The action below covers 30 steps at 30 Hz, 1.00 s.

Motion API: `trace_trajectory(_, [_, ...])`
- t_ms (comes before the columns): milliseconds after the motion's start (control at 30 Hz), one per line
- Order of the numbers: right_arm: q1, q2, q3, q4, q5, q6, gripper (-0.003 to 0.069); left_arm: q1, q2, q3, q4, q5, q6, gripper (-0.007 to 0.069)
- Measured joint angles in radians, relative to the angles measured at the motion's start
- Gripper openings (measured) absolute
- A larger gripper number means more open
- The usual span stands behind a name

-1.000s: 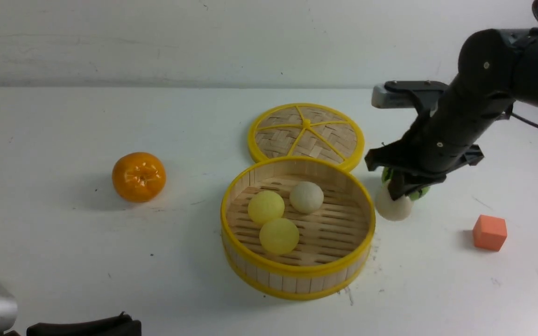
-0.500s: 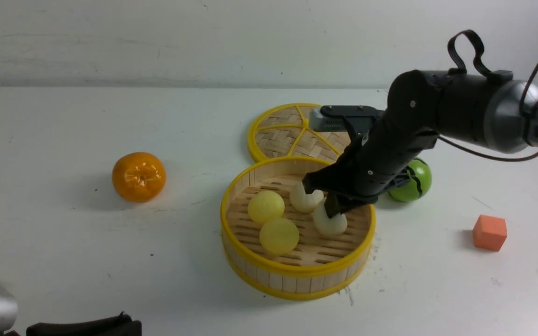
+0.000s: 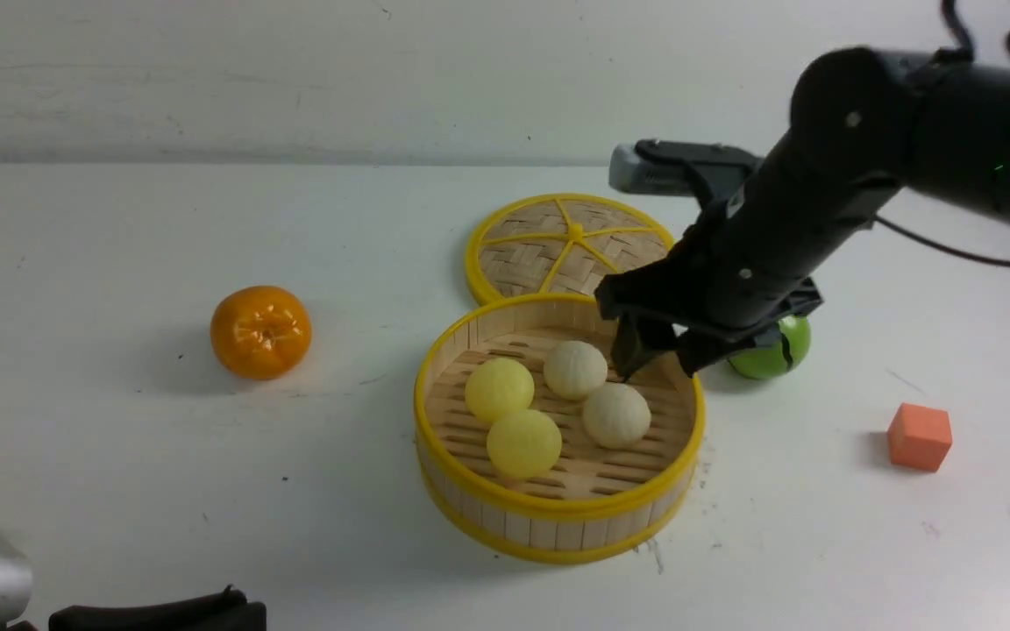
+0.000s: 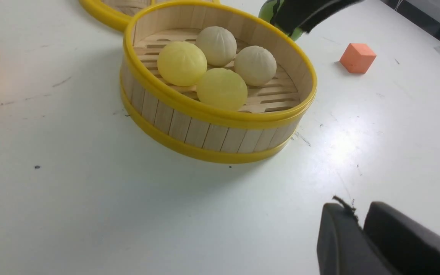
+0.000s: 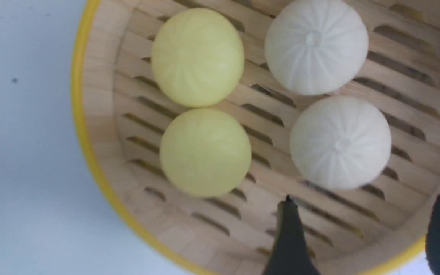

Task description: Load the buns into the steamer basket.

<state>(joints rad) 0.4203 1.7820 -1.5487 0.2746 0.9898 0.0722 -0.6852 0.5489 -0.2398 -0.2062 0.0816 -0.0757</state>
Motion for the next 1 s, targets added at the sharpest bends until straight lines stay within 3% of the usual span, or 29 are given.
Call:
trace_trajectory(167, [0.054,-0.241,0.063,-0.081,0.183,0.074,0.0244,0.0,0.0,0.0,0.0,0.0,0.0,0.01])
trace_trajectory(367, [0.149,-0.518,0.256,-0.195,0.208,0.222,0.0005,0.0,0.0,0.0,0.0,0.0,0.0,0.0106])
trace_trajectory(567, [0.166,-0.713,0.389,-0.228,0.238,0.256,-0.002,0.0,0.0,0.0,0.0,0.0,0.0,0.0112])
trace_trajectory(1000, [0.135,-0.924,0.418,-0.228,0.267,0.259,-0.002,0.0,0.0,0.0,0.0,0.0,0.0,0.0122])
